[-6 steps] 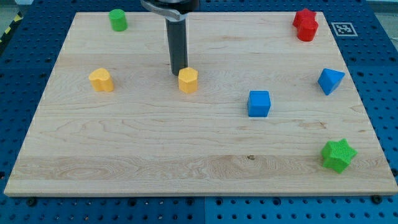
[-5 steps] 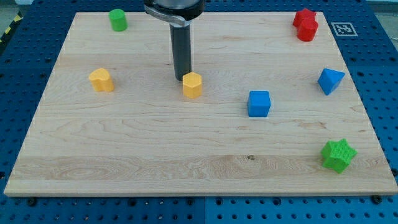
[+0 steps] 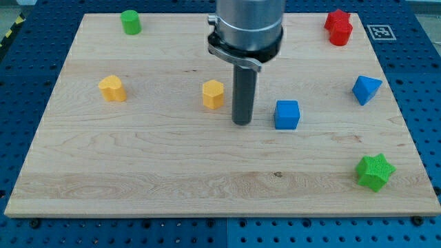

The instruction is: Slide the blue cube to the top center of the board

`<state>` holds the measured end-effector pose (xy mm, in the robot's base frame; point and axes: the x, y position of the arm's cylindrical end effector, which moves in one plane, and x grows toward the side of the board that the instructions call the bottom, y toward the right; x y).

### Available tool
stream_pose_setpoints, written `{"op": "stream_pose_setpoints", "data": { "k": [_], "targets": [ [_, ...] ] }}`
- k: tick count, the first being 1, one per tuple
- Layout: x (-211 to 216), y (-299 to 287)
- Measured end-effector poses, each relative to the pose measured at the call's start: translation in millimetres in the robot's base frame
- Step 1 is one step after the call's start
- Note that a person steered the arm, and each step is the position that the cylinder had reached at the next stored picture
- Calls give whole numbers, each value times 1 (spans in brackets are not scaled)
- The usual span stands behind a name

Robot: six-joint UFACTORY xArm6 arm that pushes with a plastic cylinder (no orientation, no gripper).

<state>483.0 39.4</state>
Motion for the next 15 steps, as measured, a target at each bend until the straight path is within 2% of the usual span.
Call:
{"op": "stream_pose_setpoints", "data": {
  "k": [2, 3, 7, 11, 12, 15],
  "targets": [
    [28, 58],
    [27, 58],
    [-64, 68],
    [-65, 110],
    [-76, 103],
    [-146, 99]
  ]
}}
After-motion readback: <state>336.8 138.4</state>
